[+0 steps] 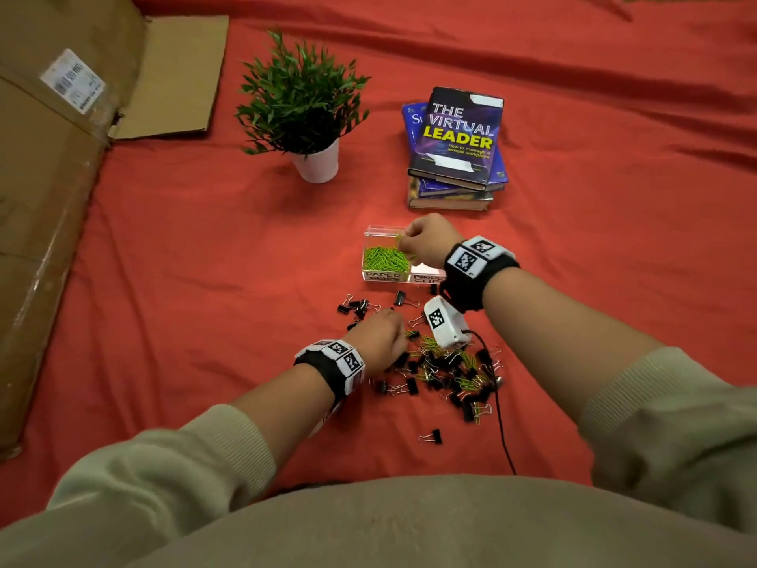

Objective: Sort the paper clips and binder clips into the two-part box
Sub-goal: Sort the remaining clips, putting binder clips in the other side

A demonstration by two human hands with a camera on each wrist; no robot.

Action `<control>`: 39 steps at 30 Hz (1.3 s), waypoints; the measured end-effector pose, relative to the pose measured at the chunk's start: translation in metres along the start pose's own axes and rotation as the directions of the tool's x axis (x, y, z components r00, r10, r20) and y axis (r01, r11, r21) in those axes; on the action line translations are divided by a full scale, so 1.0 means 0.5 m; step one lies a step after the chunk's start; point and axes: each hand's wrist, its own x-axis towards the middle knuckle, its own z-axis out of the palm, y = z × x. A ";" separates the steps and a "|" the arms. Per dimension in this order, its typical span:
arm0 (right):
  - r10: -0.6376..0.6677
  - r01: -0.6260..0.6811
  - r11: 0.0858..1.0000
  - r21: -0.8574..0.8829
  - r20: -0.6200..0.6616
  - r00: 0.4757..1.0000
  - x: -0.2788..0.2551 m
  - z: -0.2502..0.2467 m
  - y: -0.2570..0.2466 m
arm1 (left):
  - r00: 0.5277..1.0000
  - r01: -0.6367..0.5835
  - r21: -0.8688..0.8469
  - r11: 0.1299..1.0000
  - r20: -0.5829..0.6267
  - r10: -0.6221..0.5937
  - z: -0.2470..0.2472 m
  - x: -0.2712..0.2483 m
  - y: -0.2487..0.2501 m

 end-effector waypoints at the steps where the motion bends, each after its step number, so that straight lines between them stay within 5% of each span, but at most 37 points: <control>1: -0.032 0.030 0.993 -0.118 -0.015 0.999 0.009 0.011 -0.012 | 1.000 0.016 -0.026 1.000 -0.015 -0.016 -0.006 -0.003 -0.002; 4: -0.102 0.088 0.933 -0.350 -0.021 0.995 0.024 0.045 -0.032 | 0.995 0.084 -0.079 0.993 -0.041 -0.088 -0.028 -0.004 -0.014; 8: -0.103 0.145 0.882 -0.449 0.119 0.988 0.026 0.066 -0.022 | 0.989 0.139 -0.084 0.987 -0.040 -0.143 -0.073 0.005 -0.032; 13: -0.154 0.140 0.962 -0.234 -0.044 0.987 -0.015 0.027 0.010 | 0.981 0.136 -0.074 0.988 -0.129 -0.145 -0.140 0.055 -0.034; 18: -0.044 0.038 0.998 -0.052 -0.112 0.993 -0.085 -0.008 0.092 | 0.992 0.108 0.141 0.984 -0.079 -0.097 -0.179 0.138 -0.022; 24: 0.084 -0.064 0.953 -0.296 0.058 0.995 -0.152 0.015 0.197 | 0.997 0.069 0.242 0.968 -0.050 -0.059 -0.169 0.175 -0.023; 31: 0.026 0.001 0.862 -0.508 0.047 0.999 -0.183 0.059 0.242 | 0.961 -0.040 0.281 0.959 -0.252 0.114 -0.127 0.108 0.010; 36: 0.010 -0.015 0.849 -0.529 -0.013 1.000 -0.193 0.064 0.254 | 0.984 -0.175 0.262 0.949 0.007 0.179 -0.018 0.053 0.049; 39: 0.065 -0.071 0.872 -0.484 -0.030 0.997 -0.194 0.041 0.252 | 0.988 -0.148 0.227 0.963 0.075 0.134 0.017 0.046 0.045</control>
